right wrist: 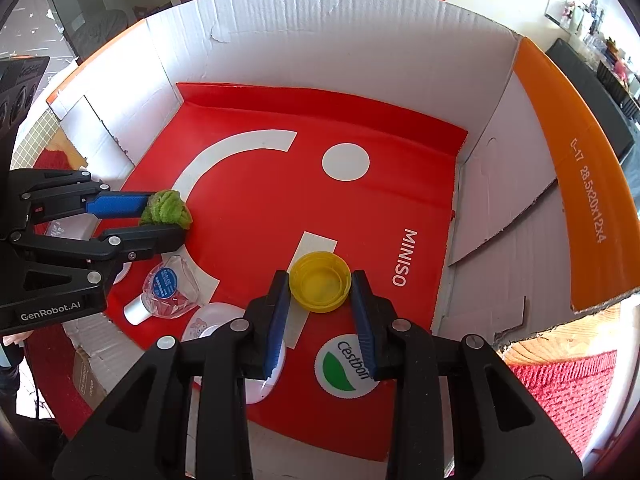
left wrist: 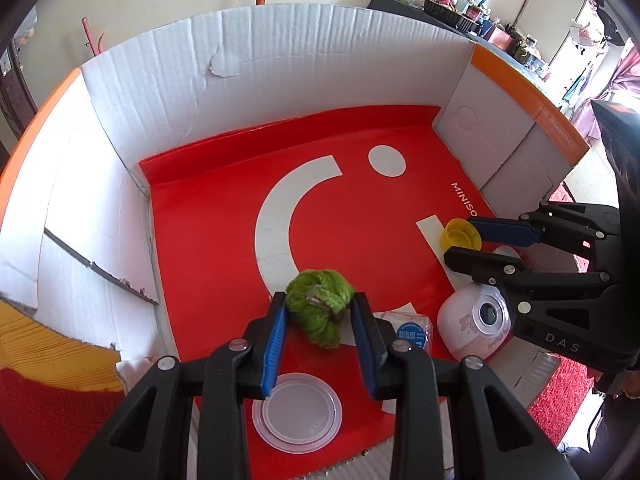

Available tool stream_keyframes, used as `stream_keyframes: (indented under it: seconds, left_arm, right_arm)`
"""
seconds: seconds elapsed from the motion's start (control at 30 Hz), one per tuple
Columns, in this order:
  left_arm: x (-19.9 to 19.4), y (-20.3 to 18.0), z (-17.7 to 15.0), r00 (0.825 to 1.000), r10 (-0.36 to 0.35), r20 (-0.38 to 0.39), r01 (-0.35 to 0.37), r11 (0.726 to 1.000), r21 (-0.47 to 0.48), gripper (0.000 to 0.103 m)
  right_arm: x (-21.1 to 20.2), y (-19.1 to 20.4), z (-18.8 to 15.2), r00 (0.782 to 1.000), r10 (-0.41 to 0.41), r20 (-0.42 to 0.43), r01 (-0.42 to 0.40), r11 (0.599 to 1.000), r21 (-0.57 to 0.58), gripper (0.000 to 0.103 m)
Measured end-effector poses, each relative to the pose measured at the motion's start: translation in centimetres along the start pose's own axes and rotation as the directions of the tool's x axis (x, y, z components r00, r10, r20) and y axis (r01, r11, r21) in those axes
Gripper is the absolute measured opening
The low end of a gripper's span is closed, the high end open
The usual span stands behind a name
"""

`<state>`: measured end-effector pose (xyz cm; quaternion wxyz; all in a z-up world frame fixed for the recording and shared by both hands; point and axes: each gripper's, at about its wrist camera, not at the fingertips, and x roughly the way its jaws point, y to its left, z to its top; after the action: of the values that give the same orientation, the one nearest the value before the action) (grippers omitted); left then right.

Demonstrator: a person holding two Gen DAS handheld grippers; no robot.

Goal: Organize objects
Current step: 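Lower the plush with the left tool while the right tool lowers the yellow cap, then open both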

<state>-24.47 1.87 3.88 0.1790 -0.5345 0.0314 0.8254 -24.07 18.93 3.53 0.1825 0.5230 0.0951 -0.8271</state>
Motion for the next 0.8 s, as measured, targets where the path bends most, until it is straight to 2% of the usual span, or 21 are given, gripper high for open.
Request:
stream_keyframes:
  seconds: [0.5,0.57,0.73,0.8]
  left_arm:
    - [0.0,1.2,0.1,1.0,-0.015,0.002,0.015,1.0,-0.011,0.038]
    - [-0.1,0.9,0.1,1.0,-0.016,0.003,0.016,1.0,-0.011,0.038]
    - [-0.2,1.1,0.1,1.0,-0.02,0.008,0.02,1.0,-0.017,0.046]
    - [-0.3,1.1,0.1,1.0,-0.019,0.009,0.02,1.0,-0.016,0.046]
  right_arm:
    - [-0.1,0.2,0.4,1.0,0.005,0.0,-0.005,1.0,0.006,0.032]
    - [-0.3,0.1,0.4,1.0,0.013,0.0,-0.013,1.0,0.005,0.039]
    - [-0.6,0.6,0.3,1.0,0.008,0.005,-0.008,1.0,-0.007,0.044]
    - [-0.8,0.7,0.3,1.0,0.011,0.008,-0.011,1.0,-0.006,0.047]
